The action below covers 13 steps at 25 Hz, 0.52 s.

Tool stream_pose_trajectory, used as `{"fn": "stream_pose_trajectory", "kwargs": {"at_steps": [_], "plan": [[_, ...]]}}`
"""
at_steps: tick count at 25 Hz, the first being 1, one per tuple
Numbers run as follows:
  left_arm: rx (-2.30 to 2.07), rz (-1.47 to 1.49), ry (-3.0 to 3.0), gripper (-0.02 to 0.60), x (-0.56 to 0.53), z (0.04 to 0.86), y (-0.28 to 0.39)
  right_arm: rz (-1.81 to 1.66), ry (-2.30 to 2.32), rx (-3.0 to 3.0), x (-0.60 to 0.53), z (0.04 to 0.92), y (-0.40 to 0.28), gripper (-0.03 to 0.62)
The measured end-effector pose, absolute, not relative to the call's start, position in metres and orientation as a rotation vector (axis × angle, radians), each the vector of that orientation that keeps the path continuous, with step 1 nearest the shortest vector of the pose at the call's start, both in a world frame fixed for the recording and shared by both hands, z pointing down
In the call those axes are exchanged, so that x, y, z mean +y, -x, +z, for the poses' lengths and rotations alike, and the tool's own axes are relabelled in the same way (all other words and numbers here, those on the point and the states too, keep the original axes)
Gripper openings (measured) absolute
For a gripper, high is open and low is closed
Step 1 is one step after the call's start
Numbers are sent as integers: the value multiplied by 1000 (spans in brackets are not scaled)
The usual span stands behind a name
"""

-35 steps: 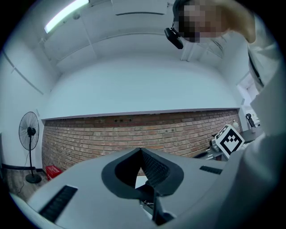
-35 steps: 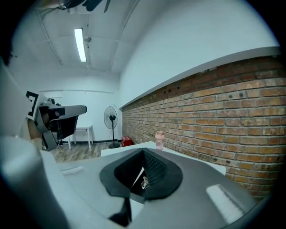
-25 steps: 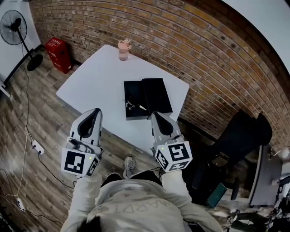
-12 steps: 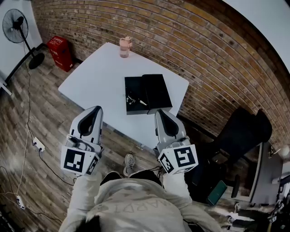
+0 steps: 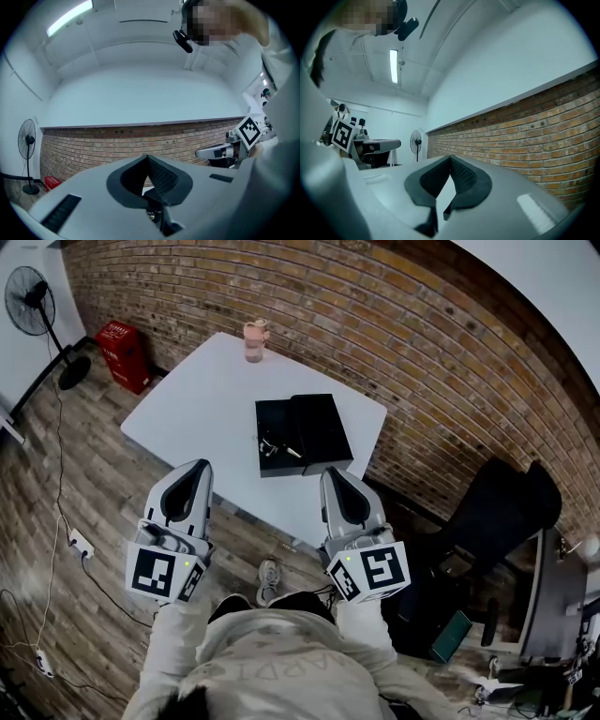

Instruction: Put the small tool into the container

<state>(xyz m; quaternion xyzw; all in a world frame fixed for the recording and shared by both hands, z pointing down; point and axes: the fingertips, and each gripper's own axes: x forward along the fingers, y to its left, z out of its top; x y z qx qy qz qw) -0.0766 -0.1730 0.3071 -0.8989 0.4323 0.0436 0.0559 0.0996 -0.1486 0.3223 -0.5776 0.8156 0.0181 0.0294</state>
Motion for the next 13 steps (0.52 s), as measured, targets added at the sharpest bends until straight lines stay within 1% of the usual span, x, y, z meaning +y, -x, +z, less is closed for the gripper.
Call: {"fn": "stream_pose_trajectory", "kwargs": {"at_steps": [13], "plan": [[1320, 136, 2719, 5, -169, 306, 80, 66, 1770, 2506, -144, 319, -97, 9]]}}
